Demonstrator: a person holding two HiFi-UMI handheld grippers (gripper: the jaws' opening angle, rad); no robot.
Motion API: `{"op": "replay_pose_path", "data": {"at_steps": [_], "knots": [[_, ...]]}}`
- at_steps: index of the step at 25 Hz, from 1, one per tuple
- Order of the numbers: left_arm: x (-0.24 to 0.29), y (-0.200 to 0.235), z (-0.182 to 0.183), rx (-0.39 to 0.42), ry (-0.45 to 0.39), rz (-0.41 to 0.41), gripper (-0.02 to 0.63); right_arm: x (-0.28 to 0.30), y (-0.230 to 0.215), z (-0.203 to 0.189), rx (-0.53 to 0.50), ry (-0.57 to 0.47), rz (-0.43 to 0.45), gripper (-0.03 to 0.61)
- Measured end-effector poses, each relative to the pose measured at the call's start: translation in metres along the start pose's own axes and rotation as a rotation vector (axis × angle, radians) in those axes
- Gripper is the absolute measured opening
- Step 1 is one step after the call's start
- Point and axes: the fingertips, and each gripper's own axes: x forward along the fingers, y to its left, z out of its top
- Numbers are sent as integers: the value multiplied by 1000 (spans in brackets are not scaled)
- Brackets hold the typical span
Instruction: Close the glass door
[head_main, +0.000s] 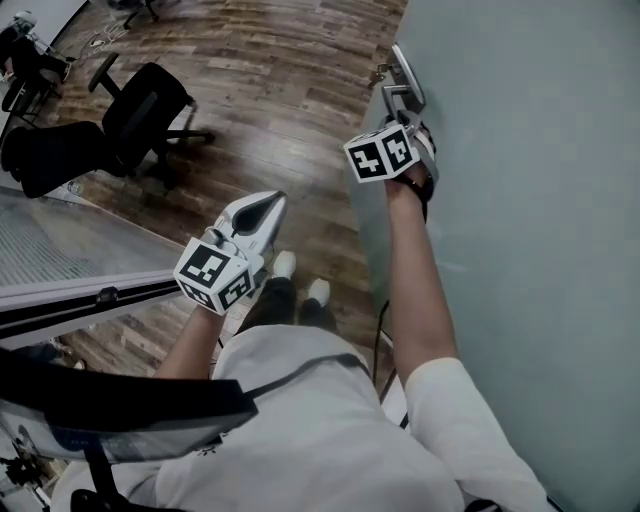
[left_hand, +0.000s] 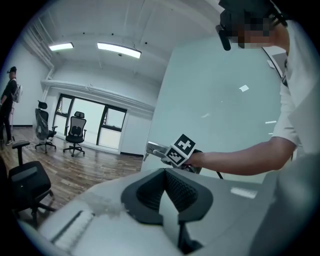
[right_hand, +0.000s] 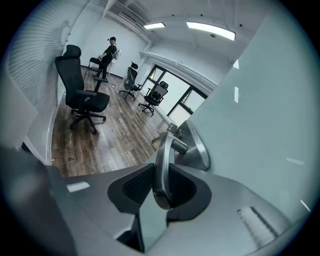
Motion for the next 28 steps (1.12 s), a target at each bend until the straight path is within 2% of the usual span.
{"op": "replay_pose_path", "data": {"at_steps": [6,12,28], "knots": [[-29,5,-2,-11,-20,40,2,-10,23,10,-19,-15,24,89],[-60,15,-6,-9,-21,41,2,-20,48,22,-40,-24,53,91],[-149,26,0,38,-40,-65,2,-67,118,49,-116,-70,97,92]]}}
